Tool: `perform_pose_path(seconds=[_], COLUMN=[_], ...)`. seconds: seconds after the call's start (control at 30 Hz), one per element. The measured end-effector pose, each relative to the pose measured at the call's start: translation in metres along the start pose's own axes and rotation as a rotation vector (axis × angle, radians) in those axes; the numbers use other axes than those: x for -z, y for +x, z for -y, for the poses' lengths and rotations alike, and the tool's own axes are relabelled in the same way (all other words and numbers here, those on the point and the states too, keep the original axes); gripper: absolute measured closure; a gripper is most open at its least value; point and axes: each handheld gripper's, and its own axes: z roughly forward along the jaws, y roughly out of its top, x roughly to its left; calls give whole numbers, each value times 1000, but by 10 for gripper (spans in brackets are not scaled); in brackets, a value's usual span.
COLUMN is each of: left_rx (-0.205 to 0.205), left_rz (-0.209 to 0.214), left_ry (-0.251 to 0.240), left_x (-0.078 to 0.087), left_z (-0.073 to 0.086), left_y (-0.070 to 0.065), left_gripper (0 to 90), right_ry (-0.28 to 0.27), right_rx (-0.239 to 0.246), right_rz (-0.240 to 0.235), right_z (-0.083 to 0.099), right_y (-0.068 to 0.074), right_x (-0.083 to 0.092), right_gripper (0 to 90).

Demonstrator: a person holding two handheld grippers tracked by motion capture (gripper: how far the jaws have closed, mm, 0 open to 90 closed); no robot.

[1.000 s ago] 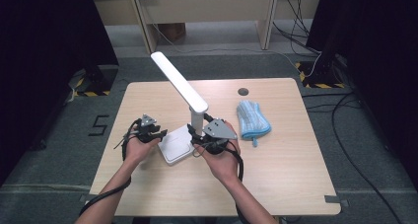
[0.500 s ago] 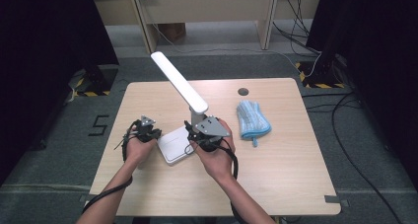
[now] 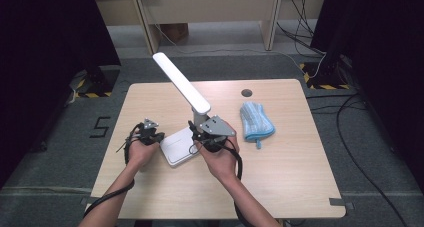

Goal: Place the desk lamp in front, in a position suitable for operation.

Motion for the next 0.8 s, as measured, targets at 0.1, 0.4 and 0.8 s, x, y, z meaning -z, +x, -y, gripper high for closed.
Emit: perform_pose_path(seconds=[0.1,0.4,0.8], left_rx=[4,26,12], left_rz=[8,12,64], left_ry=[-3,-8,17], left_x=[1,6,15], left_z=[1,6,11], left_y=[-2,-4,-9], left_gripper=[887,842,896], right_ry=[-11,15,24], right_rx=[-4,18,-10], right_rz=[-13,23,18], right_z=[0,5,11], right_y=[-3,-5,-9], right_x=[0,5,4], right_gripper=[525,444,517])
